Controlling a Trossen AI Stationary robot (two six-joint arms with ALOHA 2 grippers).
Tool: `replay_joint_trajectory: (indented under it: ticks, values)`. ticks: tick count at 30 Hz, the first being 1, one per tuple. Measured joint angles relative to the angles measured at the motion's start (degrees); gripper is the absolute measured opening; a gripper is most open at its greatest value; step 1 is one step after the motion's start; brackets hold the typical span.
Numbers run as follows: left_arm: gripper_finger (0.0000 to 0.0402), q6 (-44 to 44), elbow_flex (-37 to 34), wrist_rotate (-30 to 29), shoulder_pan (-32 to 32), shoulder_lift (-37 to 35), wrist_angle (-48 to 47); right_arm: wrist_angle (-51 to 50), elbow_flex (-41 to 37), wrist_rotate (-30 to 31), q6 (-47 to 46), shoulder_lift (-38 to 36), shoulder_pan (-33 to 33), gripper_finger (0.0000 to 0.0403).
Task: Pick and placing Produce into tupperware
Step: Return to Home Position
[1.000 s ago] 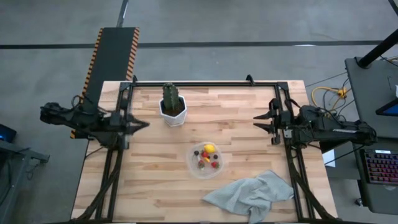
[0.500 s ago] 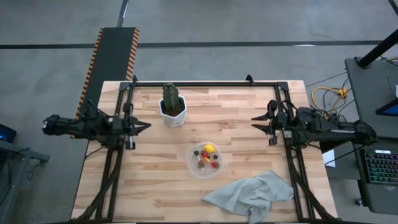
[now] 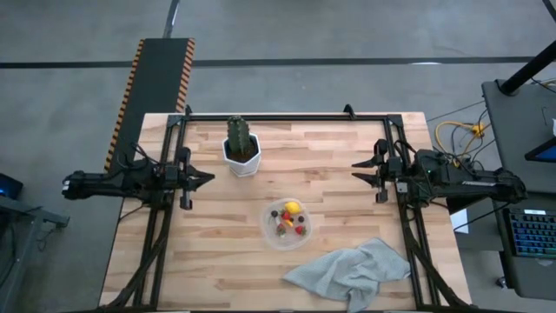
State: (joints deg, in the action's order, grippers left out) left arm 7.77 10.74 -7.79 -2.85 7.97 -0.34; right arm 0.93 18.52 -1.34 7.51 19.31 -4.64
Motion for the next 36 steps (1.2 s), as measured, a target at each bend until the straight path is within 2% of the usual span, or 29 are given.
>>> replay_joint_trajectory:
  ticks: [6, 9, 13, 21, 27, 31, 36]
  values:
    - [0.0000, -1.58, -3.84, -0.41, 0.00, -6.70, -1.52, -0.17, 0.00, -0.01, -0.24, 0.00, 0.00, 0.0105]
    - [0.0000, -2.99, -5.23, -1.42, 0.00, -6.34, -3.34, -0.21, 0.00, -0.02, -0.26, 0.00, -0.02, 0.0105]
    - [0.0000, -4.49, -6.76, -3.46, 0.00, -5.92, -0.88, -0.43, 0.00, -0.01, -0.39, 0.00, -0.02, 0.0105]
    - [0.0000, -5.59, -10.18, -3.47, 0.00, -5.73, 3.04, -0.70, 0.00, -0.03, -0.42, 0.75, -0.02, 0.0105]
    - [0.0000, -5.53, -10.25, -3.36, 0.00, -5.90, 2.91, 0.34, -2.15, -0.05, -1.61, 0.69, -0.01, 0.0104]
    - [0.0000, -5.60, -10.28, -3.46, -0.02, -5.93, 2.89, -2.24, -4.60, 0.10, -2.44, -2.14, -0.02, 0.0092]
    - [0.0000, -5.86, -10.25, -3.48, 0.00, -5.86, 2.93, -1.37, -8.45, -1.84, -3.95, -9.51, 0.00, 0.0066]
